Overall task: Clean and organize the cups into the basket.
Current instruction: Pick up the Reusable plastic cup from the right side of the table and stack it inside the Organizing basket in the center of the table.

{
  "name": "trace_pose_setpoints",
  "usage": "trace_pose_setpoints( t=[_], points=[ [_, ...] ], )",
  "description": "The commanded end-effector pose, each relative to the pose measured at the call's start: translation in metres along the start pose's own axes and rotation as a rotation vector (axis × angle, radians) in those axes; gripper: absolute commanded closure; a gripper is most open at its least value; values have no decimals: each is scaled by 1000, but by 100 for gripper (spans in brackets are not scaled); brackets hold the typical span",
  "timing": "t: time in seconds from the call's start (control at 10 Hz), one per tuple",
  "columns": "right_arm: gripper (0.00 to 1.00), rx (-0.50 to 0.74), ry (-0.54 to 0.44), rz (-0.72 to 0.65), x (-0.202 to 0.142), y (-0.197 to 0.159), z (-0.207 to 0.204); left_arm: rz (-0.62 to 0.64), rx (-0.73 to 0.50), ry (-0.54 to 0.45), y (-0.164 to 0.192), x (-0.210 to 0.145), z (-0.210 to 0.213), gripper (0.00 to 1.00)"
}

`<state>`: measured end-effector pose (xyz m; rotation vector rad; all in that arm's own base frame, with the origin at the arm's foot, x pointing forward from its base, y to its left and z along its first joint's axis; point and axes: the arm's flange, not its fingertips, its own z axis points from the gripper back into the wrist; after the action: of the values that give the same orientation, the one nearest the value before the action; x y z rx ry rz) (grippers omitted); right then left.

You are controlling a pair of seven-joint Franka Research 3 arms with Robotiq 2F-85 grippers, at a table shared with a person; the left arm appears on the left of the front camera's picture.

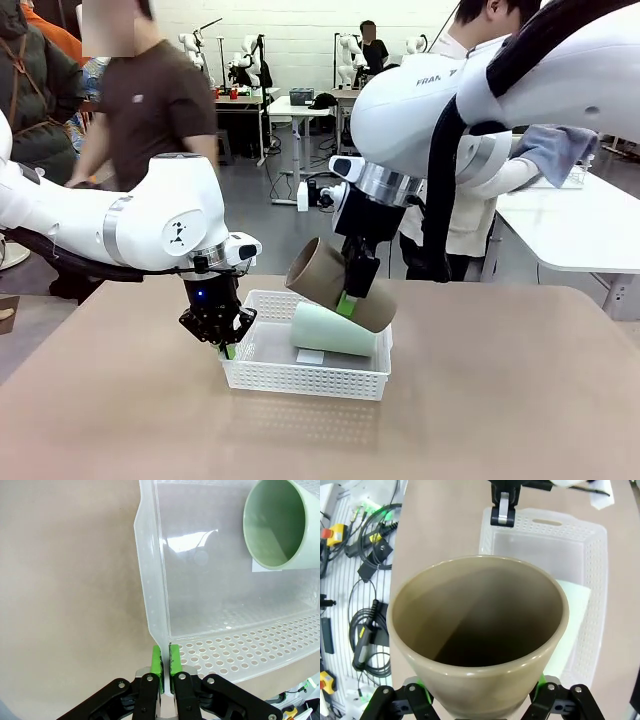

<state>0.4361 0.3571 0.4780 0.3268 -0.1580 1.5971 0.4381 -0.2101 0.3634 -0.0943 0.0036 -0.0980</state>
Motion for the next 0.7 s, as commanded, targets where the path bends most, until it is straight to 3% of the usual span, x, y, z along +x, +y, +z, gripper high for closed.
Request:
trace_pose_setpoints(
  t=[0.0,0.6],
  points=[
    [16,3,31,-10,-3,-26,-24,-6,8,0,0,0,-1,96],
    [16,78,62,-55,-9,-65,-72,-6,8,0,0,0,-1,96]
  ],
)
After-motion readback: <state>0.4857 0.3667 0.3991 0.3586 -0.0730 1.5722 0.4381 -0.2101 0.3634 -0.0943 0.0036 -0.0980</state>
